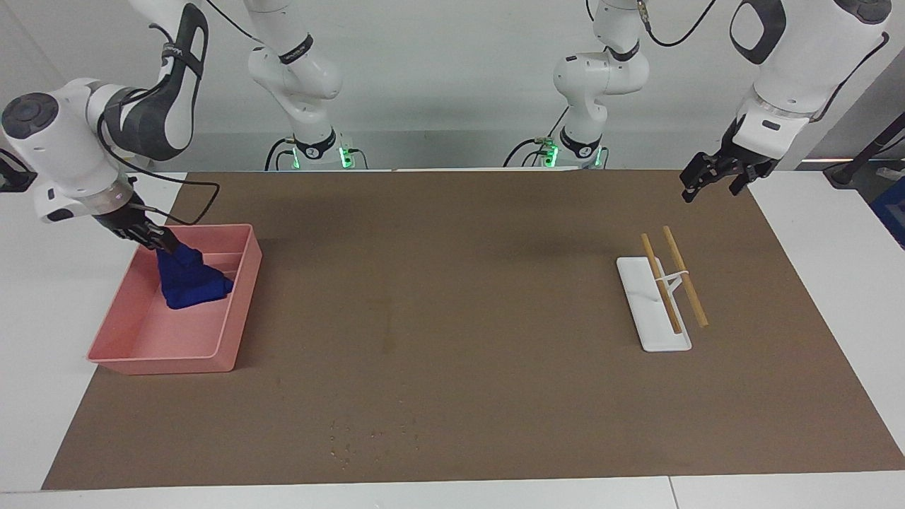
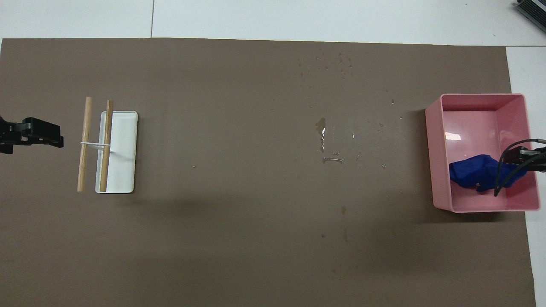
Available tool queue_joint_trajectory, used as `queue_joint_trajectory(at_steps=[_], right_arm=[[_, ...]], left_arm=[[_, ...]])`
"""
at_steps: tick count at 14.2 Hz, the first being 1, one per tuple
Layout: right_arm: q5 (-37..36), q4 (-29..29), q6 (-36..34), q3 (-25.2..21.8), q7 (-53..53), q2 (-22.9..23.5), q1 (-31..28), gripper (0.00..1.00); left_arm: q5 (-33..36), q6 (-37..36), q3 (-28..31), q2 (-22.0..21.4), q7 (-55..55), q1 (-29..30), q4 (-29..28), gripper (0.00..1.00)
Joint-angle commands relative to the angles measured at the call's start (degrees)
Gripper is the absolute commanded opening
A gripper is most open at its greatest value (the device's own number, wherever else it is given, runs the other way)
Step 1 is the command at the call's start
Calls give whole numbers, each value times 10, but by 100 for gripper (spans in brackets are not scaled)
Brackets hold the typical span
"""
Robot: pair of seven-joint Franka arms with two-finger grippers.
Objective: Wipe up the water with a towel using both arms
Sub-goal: 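Lower the towel into the pink bin and open the right gripper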
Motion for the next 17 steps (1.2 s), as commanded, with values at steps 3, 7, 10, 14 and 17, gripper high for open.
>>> queue_joint_trajectory(at_steps=[3,7,10,14,17], right_arm=[[-12,-18,-17,4,-14,-21,-3,74],[-5,15,-43,12,-14,-39,7,100],[2,60,-53,12,0,-44,42,100],[20,128,-80,12,21,-38,102,100],[21,188,-145,13,92,-22,162,100]], left_arm=[[-1,3,4,-18,-6,-7,-18,100],[-1,2,4,-18,-6,-8,-18,100],[-14,10,4,-18,-6,-8,-17,100],[-20,18,4,-17,-6,-9,-17,100],[-20,18,5,-18,-3,-13,-18,100]])
